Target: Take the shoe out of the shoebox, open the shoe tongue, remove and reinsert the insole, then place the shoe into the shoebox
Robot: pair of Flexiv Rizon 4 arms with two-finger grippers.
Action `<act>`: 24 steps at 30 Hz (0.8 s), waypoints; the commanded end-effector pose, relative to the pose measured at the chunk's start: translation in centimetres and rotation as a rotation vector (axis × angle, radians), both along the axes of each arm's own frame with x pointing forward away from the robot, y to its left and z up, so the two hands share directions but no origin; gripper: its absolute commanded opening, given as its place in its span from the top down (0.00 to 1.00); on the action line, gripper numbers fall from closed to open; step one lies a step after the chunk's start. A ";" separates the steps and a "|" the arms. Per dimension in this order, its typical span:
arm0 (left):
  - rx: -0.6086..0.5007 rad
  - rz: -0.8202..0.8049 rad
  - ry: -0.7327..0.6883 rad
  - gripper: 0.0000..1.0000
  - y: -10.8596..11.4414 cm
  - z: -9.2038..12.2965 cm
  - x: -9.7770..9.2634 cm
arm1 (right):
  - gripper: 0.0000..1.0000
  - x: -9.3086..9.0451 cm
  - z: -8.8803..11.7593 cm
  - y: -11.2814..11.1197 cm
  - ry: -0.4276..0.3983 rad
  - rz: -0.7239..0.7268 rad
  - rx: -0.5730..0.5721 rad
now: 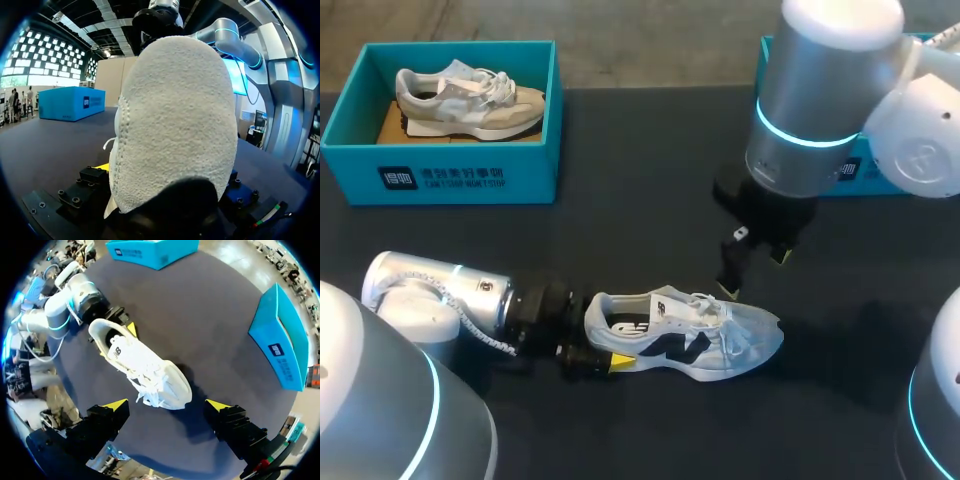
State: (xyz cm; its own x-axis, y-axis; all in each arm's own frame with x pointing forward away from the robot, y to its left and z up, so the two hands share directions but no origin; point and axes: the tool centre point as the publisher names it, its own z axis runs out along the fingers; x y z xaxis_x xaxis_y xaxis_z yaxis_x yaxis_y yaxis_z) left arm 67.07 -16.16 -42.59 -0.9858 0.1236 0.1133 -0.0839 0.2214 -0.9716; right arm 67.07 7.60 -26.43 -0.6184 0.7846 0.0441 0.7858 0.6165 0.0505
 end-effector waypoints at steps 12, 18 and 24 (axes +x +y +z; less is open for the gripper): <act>-0.001 0.001 0.000 1.00 0.2 -0.3 -0.2 | 0.00 -3.5 -1.2 6.0 -0.065 -0.335 -0.179; -0.001 0.001 0.000 1.00 0.2 -0.3 -0.2 | 0.00 -5.0 -1.3 7.7 -0.070 -0.418 -0.159; -0.001 0.001 0.000 1.00 0.2 -0.3 -0.2 | 0.00 -5.0 -1.3 7.7 -0.070 -0.418 -0.159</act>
